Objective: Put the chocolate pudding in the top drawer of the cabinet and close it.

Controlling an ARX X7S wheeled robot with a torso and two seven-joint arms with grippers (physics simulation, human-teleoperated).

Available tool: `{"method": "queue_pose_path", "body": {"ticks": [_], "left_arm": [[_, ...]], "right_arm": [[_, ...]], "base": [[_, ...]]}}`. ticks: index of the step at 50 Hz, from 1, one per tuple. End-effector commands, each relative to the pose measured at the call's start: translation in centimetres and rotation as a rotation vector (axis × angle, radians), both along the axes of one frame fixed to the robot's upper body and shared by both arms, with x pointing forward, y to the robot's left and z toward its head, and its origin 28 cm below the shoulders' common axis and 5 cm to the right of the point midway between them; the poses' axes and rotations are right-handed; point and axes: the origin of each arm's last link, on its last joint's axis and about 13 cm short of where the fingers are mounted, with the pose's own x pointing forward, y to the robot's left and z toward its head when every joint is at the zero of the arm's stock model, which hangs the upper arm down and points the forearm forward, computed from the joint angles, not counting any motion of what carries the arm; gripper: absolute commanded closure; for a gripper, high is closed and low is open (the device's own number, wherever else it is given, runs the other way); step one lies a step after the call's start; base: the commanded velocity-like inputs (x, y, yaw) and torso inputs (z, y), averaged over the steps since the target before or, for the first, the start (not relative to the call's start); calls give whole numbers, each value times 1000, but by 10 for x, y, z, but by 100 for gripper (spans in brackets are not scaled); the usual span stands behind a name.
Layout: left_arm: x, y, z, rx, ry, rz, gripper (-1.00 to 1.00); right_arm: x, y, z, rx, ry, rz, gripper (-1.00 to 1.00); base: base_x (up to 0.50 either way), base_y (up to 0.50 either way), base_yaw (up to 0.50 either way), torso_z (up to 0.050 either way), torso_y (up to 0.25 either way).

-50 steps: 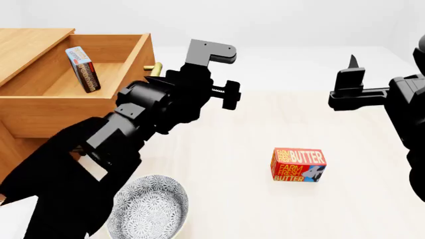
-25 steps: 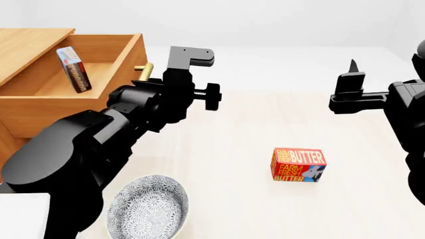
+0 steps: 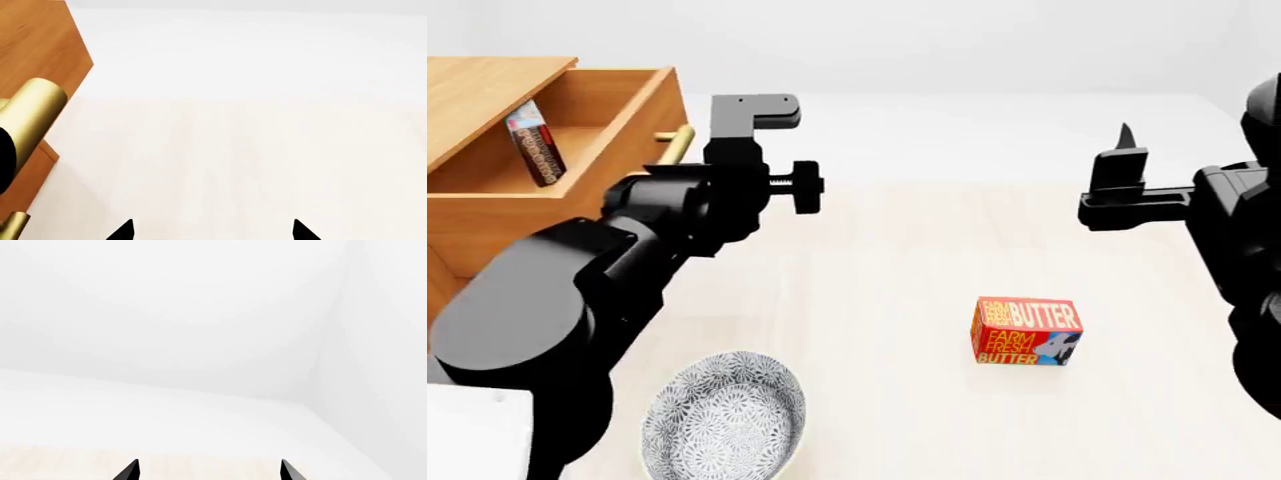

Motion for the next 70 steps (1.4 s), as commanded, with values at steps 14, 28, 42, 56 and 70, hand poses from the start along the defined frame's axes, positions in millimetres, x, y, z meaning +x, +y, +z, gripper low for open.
{"method": "queue_pose_path", "body": {"ticks": [14,28,42,56,70], "left_arm": [[4,52,9,-32,-16,158,-100],[2,85,13,-50,-24,246,-100],[-2,110,13,-95,-27,319,-100],[-5,128,10,-117,-32,393,-100],[-7,140,9,-131,-40,456,-100]], "right_arm": [[3,4,-1,-2,6,8,-100],[7,7,-2,-8,14,14,-100],[8,10,-2,-14,17,19,-100],[9,11,-2,-19,20,19,-100],[10,13,-2,-22,24,23,-100]], "base": [[0,0,0,0,0],[0,0,0,0,0],[0,0,0,0,0],[0,0,0,0,0],[0,0,0,0,0]]}}
